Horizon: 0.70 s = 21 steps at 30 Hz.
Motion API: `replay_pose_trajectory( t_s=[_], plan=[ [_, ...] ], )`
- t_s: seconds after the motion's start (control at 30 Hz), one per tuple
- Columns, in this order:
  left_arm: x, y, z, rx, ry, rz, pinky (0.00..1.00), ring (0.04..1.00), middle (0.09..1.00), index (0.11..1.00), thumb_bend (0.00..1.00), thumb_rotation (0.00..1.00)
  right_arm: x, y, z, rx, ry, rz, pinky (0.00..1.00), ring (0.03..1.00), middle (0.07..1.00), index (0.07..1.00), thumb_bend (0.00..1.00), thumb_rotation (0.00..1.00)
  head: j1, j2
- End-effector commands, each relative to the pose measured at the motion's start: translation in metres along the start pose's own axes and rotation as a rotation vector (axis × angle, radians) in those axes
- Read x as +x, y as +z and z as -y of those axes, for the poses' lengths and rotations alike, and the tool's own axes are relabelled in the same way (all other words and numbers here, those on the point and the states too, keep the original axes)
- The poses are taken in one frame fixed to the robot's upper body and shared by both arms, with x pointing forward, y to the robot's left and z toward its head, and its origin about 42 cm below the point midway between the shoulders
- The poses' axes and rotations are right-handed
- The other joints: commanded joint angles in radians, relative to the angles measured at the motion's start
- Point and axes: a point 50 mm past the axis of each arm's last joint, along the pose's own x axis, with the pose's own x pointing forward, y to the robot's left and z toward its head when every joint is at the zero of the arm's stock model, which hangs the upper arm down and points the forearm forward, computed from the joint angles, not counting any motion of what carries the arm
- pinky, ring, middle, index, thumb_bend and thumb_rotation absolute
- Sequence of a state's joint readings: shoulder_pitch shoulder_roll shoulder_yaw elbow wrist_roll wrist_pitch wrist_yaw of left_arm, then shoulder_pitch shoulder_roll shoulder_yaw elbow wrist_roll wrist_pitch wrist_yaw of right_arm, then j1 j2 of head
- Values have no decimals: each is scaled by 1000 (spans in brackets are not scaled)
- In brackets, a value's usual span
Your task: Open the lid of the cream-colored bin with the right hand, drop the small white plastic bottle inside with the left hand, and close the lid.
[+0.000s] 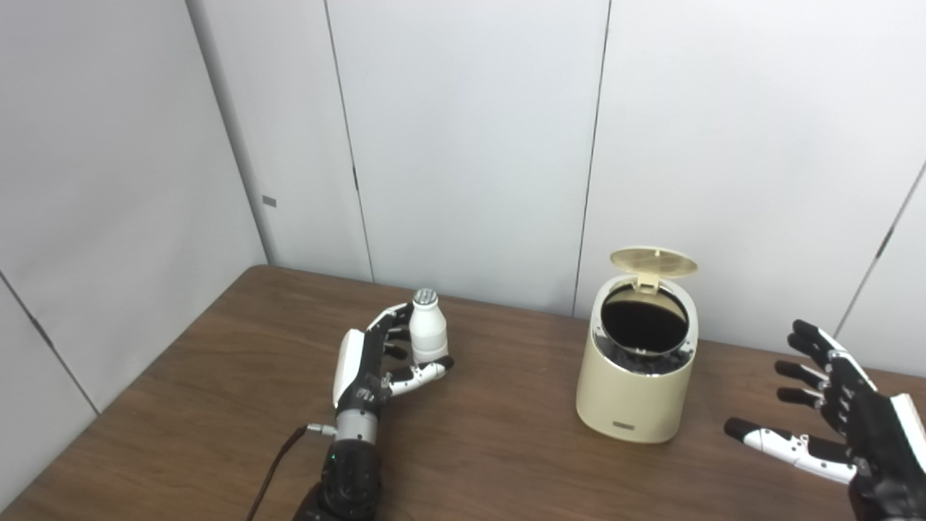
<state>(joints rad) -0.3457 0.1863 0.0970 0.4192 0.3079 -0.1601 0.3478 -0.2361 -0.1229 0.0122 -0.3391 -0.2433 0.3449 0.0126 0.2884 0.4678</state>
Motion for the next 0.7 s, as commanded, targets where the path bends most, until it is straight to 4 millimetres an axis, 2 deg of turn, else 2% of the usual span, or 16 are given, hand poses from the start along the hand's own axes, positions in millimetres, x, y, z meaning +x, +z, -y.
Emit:
replay_pose_trajectory(
  t_s=[0.0, 0.1, 0.2, 0.23, 0.3, 0.4, 0.67],
  plan=[
    [-14, -16, 12, -4, -18, -50, 582, 702, 761, 773, 787, 83, 5, 18, 4, 3, -16, 95, 678, 784, 879, 871, 732, 0, -1, 1],
    [-11, -17, 15, 1, 1, -45, 527, 657, 739, 740, 784, 54, 4, 19, 4, 3, -17, 88, 692, 790, 882, 879, 727, 0, -1, 1],
    [-8, -18, 18, 0, 30, -44, 469, 567, 633, 662, 762, 7, 4, 18, 4, 7, -16, 90, 691, 790, 881, 879, 728, 0, -1, 1],
    [-7, -18, 19, 6, 41, -33, 440, 523, 532, 585, 618, 2, 4, 18, 4, 7, -15, 92, 693, 793, 882, 878, 724, 0, -3, 3],
    [-5, -18, 20, 12, 53, -22, 394, 460, 483, 532, 534, 0, 4, 18, 4, 3, -14, 99, 695, 793, 882, 880, 724, 0, -3, 3],
    [-1, -18, 23, 9, 56, -24, 350, 424, 476, 506, 507, 0, 4, 17, 4, 0, -14, 102, 688, 789, 878, 879, 730, 0, -3, 3],
    [2, -18, 27, -15, 57, -23, 360, 432, 480, 497, 504, 0, 4, 16, 3, 8, -13, 98, 693, 787, 877, 873, 726, 0, -6, 2]
  ],
)
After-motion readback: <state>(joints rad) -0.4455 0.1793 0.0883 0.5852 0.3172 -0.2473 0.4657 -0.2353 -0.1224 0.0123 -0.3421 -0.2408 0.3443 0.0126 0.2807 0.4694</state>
